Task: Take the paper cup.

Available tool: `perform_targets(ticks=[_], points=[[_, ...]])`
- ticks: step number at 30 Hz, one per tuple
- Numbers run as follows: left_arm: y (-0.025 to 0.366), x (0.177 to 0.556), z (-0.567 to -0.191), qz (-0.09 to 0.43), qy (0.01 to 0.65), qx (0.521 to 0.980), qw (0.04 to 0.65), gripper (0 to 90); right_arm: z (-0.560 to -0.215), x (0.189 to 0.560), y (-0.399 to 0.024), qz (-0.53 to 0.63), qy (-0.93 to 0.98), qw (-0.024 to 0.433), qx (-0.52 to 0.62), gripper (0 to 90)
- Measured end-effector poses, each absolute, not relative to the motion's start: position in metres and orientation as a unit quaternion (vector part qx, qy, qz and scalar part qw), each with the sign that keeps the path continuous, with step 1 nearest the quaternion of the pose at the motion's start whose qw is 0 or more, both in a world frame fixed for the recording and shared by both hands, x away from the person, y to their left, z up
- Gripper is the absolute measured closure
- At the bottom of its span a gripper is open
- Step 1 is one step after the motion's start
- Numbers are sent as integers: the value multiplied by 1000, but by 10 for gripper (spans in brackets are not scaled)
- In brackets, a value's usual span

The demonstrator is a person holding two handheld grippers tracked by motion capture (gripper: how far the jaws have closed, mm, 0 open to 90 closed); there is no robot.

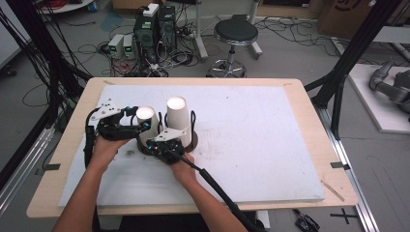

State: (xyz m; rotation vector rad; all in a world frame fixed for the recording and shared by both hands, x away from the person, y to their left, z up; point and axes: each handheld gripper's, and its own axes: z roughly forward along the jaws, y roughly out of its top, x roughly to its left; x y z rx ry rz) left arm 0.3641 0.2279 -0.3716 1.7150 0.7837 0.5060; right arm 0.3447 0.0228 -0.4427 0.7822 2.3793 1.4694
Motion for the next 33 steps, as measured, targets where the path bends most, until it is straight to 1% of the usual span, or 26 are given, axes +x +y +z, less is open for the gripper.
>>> perform_targets(ticks=[11,14,15,22,33], points=[[227,364,-372,221,331,729,557,237,-442,344,23,502,813,116,272,894],[226,363,-371,222,321,732,558,261,-442,344,23,502,813,115,272,894],[226,363,-371,221,315,734,560,325,-442,345,23,503,813,116,270,894],[227,362,-368,220,316,732,562,336,-442,345,23,503,813,116,270,893],[226,359,-351,234,304,718,581,342,-442,345,23,504,812,116,269,892]])
